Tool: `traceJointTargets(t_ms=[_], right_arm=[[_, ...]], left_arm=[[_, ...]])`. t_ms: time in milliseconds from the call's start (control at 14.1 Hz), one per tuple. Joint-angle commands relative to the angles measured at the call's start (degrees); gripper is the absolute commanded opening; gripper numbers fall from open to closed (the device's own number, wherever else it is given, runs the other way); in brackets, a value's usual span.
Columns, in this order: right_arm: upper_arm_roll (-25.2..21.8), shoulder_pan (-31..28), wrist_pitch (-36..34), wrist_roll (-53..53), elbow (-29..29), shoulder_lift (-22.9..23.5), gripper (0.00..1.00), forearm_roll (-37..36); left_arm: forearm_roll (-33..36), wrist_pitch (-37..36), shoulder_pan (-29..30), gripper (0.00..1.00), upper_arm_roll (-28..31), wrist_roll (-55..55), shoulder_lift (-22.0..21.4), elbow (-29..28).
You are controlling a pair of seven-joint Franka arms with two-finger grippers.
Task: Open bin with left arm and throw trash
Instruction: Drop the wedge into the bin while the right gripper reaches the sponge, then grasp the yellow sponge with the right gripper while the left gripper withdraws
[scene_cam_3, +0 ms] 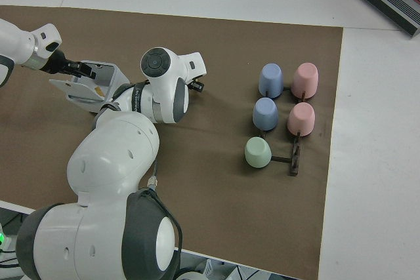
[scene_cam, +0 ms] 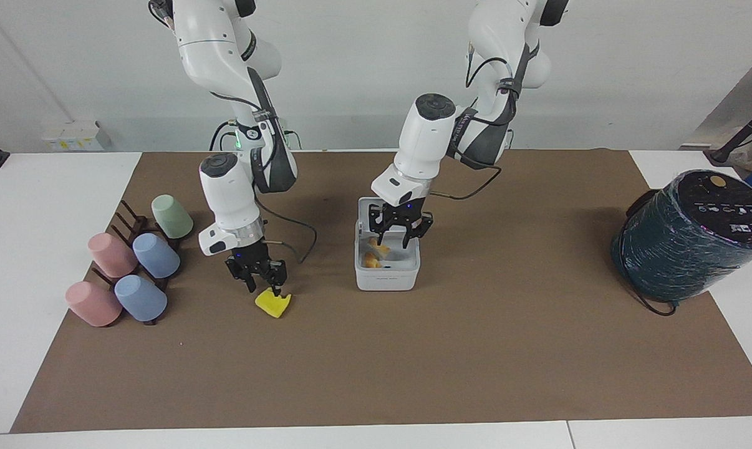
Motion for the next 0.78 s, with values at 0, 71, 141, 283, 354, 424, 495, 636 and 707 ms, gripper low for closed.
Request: traceJointTargets(t_ms=[0,71,141,283,354,424,495,636,707], right_arm=[[0.25,0.01,1.27,-4.07,-2.93,-1.95,0.0,0.04],[0.25,0.01,1.36,-3.73,-2.85,-1.95,0.0,0.04],[0.34,0.01,1.62,-3.55,-2.67,-1.86,0.0,0.13],[0.52,0.36,1.62,0.64,-2.15,-2.21,0.0,0.74],[0.52,1.93,0.75,5.45,-1.36,-2.91,0.0,0.92],[0.52,3.42,0.13,11.16,-1.18,-3.7,0.0,0.92],[0.52,5.18,-0.57,17.05,-0.83,-4.75,0.0,1.01],[0.52,8.87,-4.94,31.09,3.11,-4.94,0.0,1.01],[0.69,11.15,-8.19,37.43,6.79,-4.42,0.0,1.27]], left_arm=[[-0.75,-1.36,-0.16,0.98,0.58,-0.35,0.06,2.34],[-0.75,-4.16,0.37,0.98,0.66,-0.26,0.06,4.7],[-0.75,-8.8,0.81,0.98,1.19,0.09,0.06,7.68],[-0.48,-17.94,4.83,0.94,1.1,1.23,0.32,13.05],[-0.57,-21.9,6.86,0.93,1.02,2.97,0.32,15.07],[-0.57,-25.77,8.88,0.92,1.01,6.04,0.24,17.1],[-0.57,-28.76,10.99,0.92,1.19,9.81,0.24,18.51],[-0.22,-33.43,16.08,0.92,1.63,17.89,-0.38,19.22],[-0.04,-35.71,18.89,0.92,1.89,21.59,-0.55,19.22]])
